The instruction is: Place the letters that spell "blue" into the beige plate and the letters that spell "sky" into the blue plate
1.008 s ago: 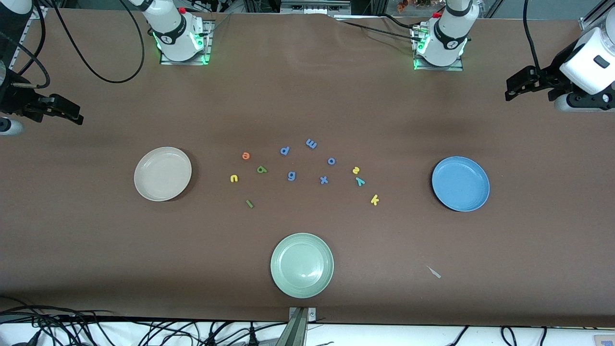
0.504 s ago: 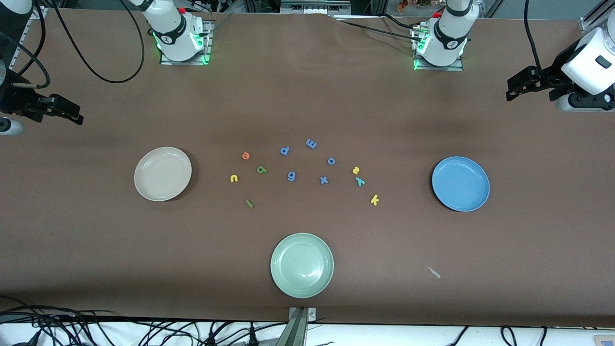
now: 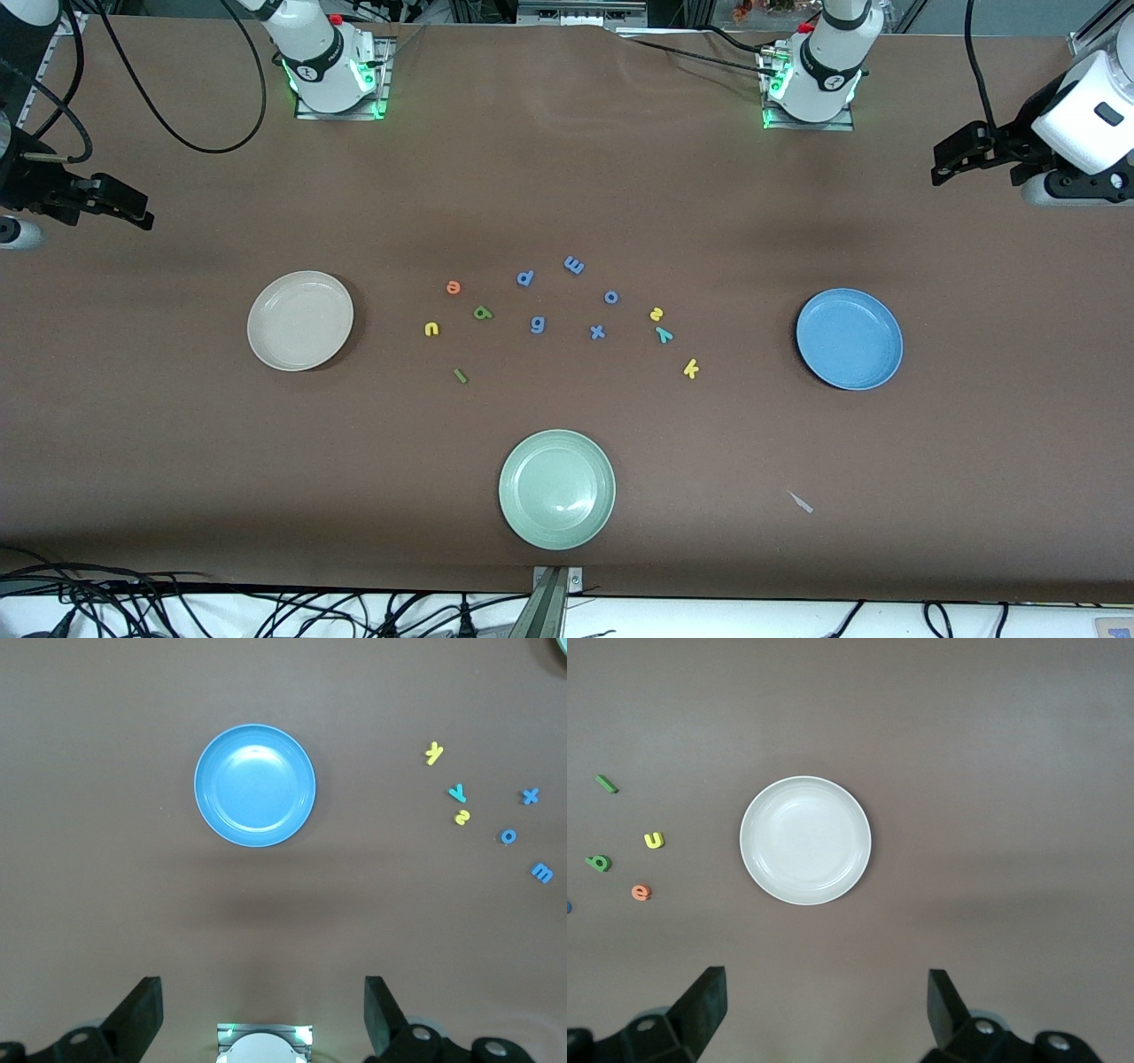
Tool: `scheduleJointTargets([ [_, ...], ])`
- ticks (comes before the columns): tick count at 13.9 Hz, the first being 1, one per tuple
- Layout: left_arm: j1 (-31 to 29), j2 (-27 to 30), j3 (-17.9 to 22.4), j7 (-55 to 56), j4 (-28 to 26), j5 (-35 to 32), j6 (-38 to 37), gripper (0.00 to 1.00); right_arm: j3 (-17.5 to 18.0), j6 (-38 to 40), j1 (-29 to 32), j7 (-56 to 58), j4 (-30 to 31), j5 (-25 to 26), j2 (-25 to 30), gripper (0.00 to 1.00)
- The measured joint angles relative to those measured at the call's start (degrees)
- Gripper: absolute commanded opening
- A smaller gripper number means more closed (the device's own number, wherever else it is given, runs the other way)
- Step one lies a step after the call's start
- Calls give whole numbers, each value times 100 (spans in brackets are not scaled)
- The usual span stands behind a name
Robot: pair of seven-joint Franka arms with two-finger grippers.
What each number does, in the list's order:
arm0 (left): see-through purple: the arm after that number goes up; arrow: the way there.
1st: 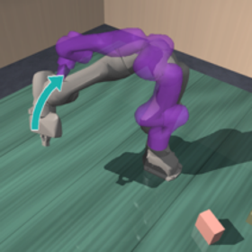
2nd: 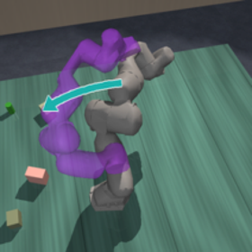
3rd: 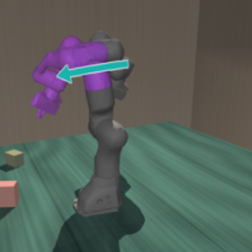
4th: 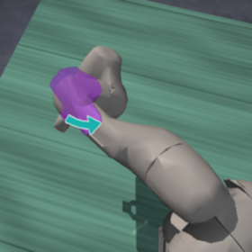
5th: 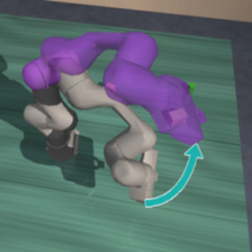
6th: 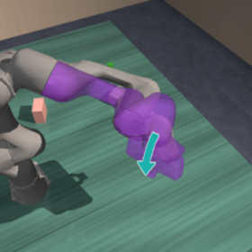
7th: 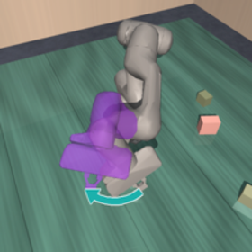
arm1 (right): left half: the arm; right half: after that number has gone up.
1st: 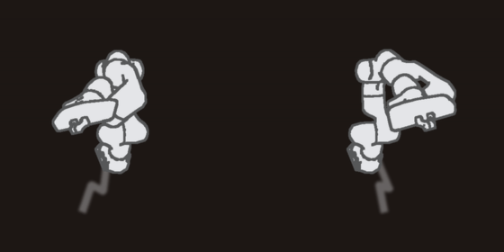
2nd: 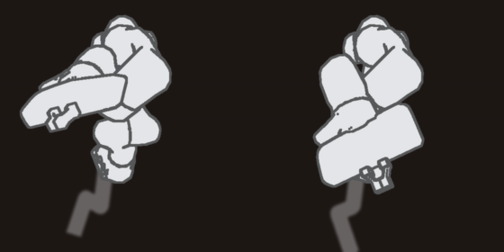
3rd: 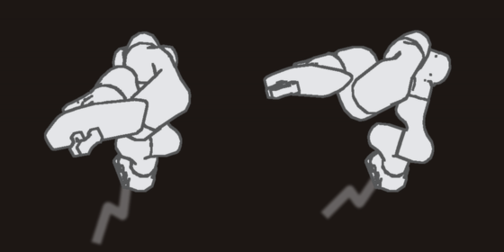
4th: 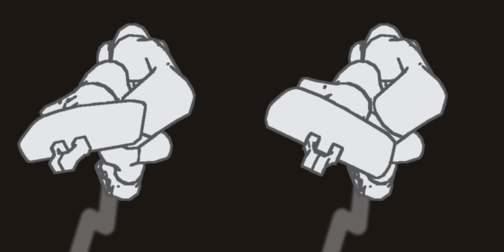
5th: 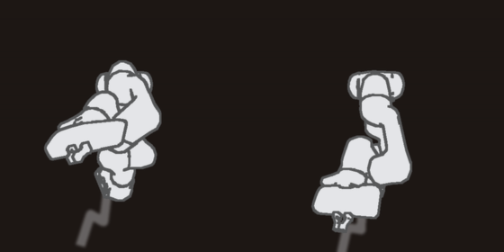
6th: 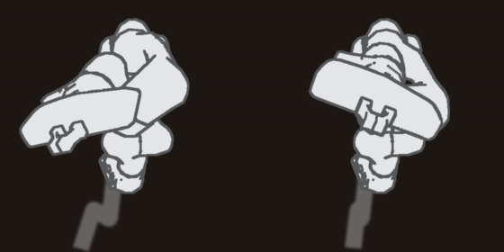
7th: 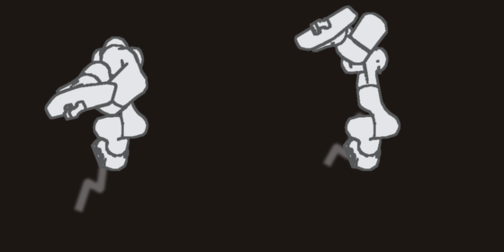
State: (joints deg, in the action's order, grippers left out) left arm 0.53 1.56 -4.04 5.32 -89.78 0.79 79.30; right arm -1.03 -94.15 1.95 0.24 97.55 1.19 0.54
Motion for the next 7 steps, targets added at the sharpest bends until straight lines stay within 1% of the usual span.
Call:
scheduleJointTargets([
  [4,23,-73,-92,0,0,-3,-40,100,0,0,0,2,0,0,-1,100],
  [7,50,-300,-205,4,-4,246,259,100,0,0,0,3,0,0,-4,100],
])
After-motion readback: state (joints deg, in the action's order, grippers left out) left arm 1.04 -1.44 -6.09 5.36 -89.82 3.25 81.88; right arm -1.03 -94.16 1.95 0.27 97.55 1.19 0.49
